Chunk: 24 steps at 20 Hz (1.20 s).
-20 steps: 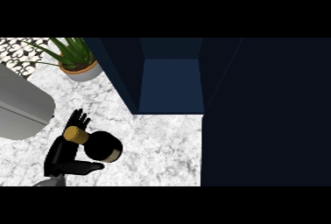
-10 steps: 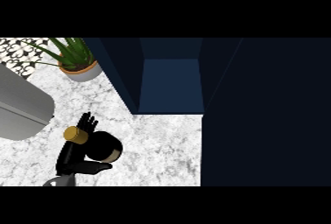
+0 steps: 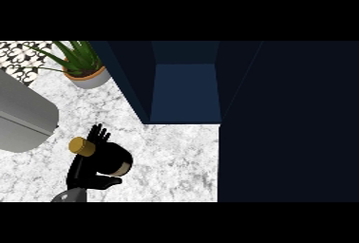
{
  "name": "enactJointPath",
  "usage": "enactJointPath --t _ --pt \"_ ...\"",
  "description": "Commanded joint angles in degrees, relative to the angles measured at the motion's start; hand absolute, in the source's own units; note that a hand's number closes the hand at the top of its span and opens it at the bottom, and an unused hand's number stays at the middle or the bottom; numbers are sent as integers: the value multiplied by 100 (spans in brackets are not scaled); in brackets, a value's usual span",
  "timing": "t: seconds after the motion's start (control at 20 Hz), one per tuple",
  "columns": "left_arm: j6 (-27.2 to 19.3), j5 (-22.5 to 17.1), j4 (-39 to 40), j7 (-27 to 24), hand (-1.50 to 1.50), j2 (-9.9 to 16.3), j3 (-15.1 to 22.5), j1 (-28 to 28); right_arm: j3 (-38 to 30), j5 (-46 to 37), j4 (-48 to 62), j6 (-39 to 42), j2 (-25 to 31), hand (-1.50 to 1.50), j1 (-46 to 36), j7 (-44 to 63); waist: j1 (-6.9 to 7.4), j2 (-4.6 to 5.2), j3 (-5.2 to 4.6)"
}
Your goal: Pick up the wine, place it into the cabinet and close the cabinet
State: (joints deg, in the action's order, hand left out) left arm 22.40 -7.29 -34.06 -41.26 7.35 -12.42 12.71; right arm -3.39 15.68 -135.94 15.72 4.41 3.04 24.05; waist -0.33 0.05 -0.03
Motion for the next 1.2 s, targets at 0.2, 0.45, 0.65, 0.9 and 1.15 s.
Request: enactJointPath --t 0.2,0.45,0.65,0.9,1.15 --pt "566 -83 956 -372 150 385 -120 371 -168 224 -143 360 -28 -150 630 -329 -18 -1 0" --pt "482 0 1099 -550 150 151 22 569 41 -35 -5 -29 -98 -150 41 16 -12 4 -3" --pt "497 168 1403 -873 150 178 131 556 -239 159 345 100 24 -150 -156 -187 -13 10 -3" --pt "-15 398 1241 -1116 150 -115 368 499 -89 127 -74 100 45 -150 34 57 -17 2 -3" --pt "191 89 1042 -1362 150 95 162 -22 26 -134 151 183 -157 -150 262 -331 25 -5 0"
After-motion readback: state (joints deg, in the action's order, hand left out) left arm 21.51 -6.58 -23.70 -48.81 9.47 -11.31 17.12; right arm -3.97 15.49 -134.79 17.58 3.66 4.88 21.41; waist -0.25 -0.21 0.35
